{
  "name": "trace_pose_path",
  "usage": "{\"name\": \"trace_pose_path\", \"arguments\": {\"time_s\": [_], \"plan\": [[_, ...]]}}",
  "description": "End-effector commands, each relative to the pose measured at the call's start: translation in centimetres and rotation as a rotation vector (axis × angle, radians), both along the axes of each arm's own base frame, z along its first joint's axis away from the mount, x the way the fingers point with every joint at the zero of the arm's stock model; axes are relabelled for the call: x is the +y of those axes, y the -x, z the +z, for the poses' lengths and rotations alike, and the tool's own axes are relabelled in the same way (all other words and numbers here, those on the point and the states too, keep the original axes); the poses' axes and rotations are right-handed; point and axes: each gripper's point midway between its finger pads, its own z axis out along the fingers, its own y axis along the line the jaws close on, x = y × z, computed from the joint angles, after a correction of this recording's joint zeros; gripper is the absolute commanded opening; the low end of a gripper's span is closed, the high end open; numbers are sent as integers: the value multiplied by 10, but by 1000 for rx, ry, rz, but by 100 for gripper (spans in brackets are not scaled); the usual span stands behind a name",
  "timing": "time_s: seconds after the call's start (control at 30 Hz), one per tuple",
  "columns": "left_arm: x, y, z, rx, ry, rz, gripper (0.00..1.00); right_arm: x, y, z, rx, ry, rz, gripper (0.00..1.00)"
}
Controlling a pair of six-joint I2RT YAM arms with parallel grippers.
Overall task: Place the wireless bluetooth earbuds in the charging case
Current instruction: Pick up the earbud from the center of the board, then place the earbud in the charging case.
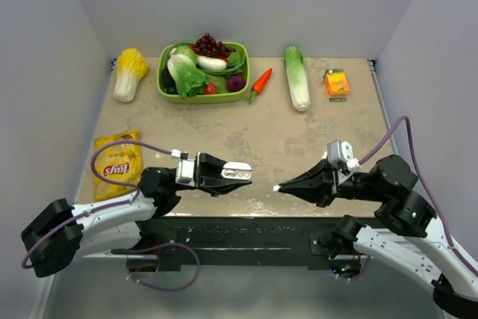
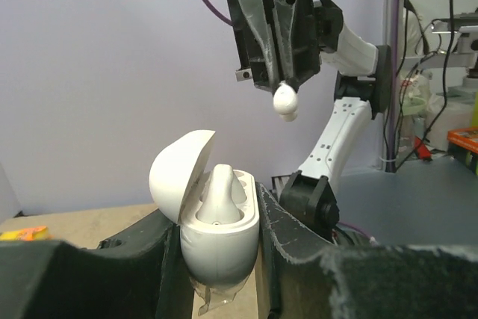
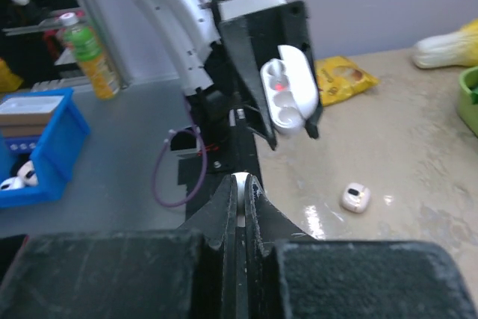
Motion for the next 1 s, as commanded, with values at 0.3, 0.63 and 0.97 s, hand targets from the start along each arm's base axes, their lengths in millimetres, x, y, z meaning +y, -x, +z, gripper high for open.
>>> {"name": "trace_pose_path", "arguments": {"time_s": [0.3, 0.63, 0.97], "plan": [[-5, 34, 18, -54, 16, -302, 0, 16, 21, 29, -74, -49, 195, 0], [-18, 28, 24, -37, 5, -334, 0, 26, 0, 14, -45, 16, 109, 0], [-17, 29, 28, -36, 7, -344, 0, 40, -29, -5, -11, 109, -19, 0]]}}
